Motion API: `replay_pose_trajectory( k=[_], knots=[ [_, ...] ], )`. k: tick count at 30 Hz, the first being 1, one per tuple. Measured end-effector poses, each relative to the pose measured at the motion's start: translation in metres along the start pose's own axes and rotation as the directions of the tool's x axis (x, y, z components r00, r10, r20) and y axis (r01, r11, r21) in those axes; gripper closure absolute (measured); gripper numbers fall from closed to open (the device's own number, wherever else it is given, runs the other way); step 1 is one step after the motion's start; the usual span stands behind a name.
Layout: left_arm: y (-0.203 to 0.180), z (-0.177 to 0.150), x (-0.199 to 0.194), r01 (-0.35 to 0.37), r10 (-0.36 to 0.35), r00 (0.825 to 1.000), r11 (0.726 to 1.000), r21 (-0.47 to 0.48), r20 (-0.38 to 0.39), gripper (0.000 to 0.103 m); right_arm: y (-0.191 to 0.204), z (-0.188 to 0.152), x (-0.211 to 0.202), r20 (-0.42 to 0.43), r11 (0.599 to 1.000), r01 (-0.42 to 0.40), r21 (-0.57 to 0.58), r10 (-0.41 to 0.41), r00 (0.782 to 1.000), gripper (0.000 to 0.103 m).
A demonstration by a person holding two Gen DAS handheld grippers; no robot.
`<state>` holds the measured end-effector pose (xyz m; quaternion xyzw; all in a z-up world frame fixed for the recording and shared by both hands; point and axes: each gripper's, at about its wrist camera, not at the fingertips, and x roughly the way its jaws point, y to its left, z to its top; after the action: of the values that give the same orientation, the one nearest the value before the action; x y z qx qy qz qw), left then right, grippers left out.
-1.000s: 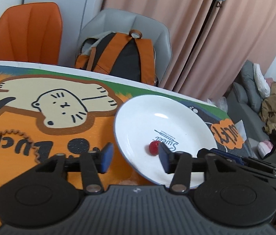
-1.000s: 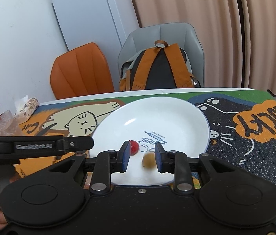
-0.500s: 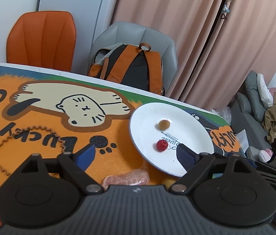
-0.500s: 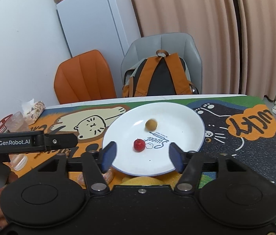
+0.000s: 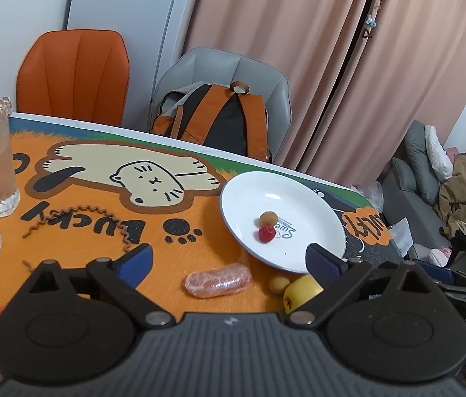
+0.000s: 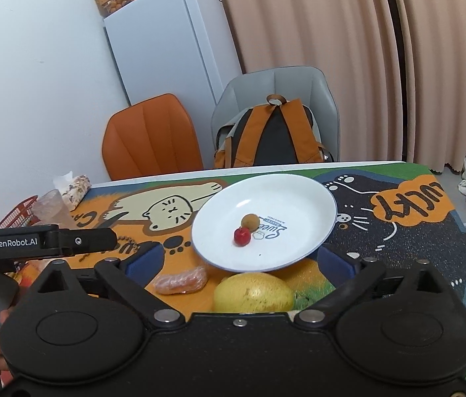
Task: Organize fruits
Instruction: 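Grasp another small red fruit with the left tool while the right tool approaches the pomelo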
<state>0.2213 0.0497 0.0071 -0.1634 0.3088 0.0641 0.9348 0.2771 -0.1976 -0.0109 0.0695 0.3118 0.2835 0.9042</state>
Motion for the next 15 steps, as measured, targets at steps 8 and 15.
replay_pose_trajectory(
  k=[8, 15],
  knots=[
    [0.004, -0.011, -0.019, 0.011, -0.011, 1.0, 1.0, 0.014, 0.009, 0.005, 0.001, -0.009, -0.019, 0.0, 1.0, 0.004, 0.01, -0.004, 1.0, 0.0],
    [0.015, -0.021, -0.032, 0.0, 0.0, 1.0, 1.0, 0.012, 0.007, 0.005, 0.004, -0.016, -0.03, -0.003, 1.0, -0.001, 0.009, 0.001, 1.0, 0.0]
  ],
)
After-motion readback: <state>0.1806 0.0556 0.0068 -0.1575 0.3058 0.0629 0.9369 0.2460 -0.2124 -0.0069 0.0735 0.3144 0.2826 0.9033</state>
